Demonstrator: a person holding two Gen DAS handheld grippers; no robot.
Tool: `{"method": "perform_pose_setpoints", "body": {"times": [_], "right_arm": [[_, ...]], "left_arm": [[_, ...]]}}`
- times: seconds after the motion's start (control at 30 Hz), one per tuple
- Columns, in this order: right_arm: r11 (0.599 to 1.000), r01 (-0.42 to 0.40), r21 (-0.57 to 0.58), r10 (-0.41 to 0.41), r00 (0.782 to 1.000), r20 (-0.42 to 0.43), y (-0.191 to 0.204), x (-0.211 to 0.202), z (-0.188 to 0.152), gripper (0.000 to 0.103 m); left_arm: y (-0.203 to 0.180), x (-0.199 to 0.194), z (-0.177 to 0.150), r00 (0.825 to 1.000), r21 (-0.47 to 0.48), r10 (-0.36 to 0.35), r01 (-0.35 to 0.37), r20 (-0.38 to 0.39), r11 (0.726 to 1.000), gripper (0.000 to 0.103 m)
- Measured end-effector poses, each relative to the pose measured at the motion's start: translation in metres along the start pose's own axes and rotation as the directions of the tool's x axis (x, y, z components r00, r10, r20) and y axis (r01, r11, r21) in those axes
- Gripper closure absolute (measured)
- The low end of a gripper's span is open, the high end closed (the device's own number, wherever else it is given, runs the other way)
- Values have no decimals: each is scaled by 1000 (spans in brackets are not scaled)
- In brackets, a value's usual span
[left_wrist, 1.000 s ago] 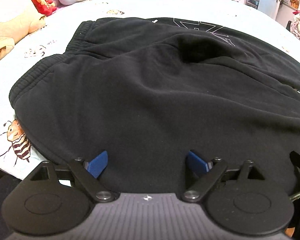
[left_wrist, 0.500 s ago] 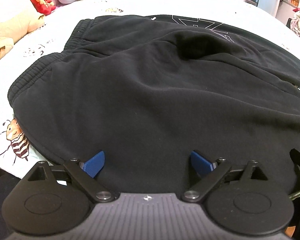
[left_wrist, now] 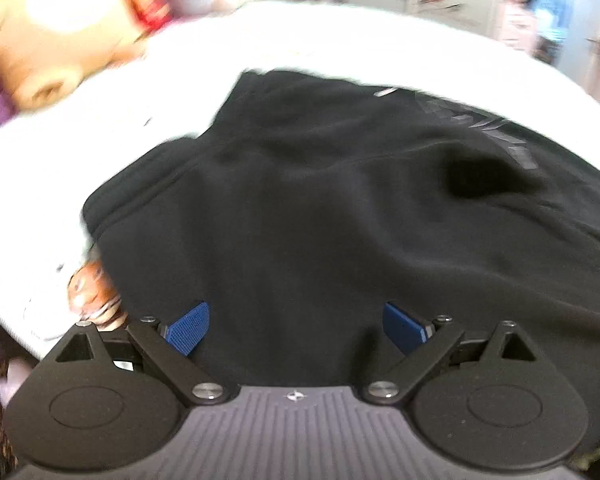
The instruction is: Fold clothes
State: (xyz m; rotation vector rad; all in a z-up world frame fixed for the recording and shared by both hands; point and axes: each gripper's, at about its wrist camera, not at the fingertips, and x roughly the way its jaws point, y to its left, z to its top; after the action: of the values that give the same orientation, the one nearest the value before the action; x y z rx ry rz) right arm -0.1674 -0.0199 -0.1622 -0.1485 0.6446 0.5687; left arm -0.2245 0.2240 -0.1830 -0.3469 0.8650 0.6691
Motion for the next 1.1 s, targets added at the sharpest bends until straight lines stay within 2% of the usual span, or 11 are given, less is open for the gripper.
{"method": "perform_pose_setpoints", "body": {"times": [0.07,0.17,0.3,0.37,0.43,0.47,0.67,0.83,0.93,1.03,1.1], "right_arm": [[1000,-6,10,6,1000,10,-1,-5,3,29],[1000,-27,-7,28,995,95,6,-22,16,29],[990,-140,-18,141,980,144,24,-21,65,32],[976,-214,-35,217,965,145,38,-10,98,63],[957,-289,-37,291,949,117,58,14,133,83],[949,-314,-36,316,944,95,73,30,149,86],[913,-403,-59,402,915,-23,170,137,223,83],[939,-334,-83,312,928,-205,247,262,241,81],[953,-301,-24,284,919,-273,261,332,249,82],[958,-286,16,281,928,-244,268,348,277,85],[960,-279,13,275,938,-210,268,332,286,85]], "left_arm": [[4,4,-7,1000,-7,-14,14,-1,1000,7],[-1,2,-18,999,30,-13,11,41,999,6],[-11,0,-20,992,44,-19,13,124,999,6],[-11,1,-21,984,24,-45,41,175,999,6],[-4,5,-23,975,-10,-89,93,205,996,6],[1,8,-25,971,-28,-112,120,209,992,6],[24,6,-26,949,-107,-183,216,257,970,6],[28,10,-24,942,-106,-226,258,248,960,5],[31,14,-21,938,-103,-252,282,240,954,5],[33,16,-18,933,-117,-275,307,234,944,2],[35,16,-17,929,-128,-287,322,235,938,1]]}}
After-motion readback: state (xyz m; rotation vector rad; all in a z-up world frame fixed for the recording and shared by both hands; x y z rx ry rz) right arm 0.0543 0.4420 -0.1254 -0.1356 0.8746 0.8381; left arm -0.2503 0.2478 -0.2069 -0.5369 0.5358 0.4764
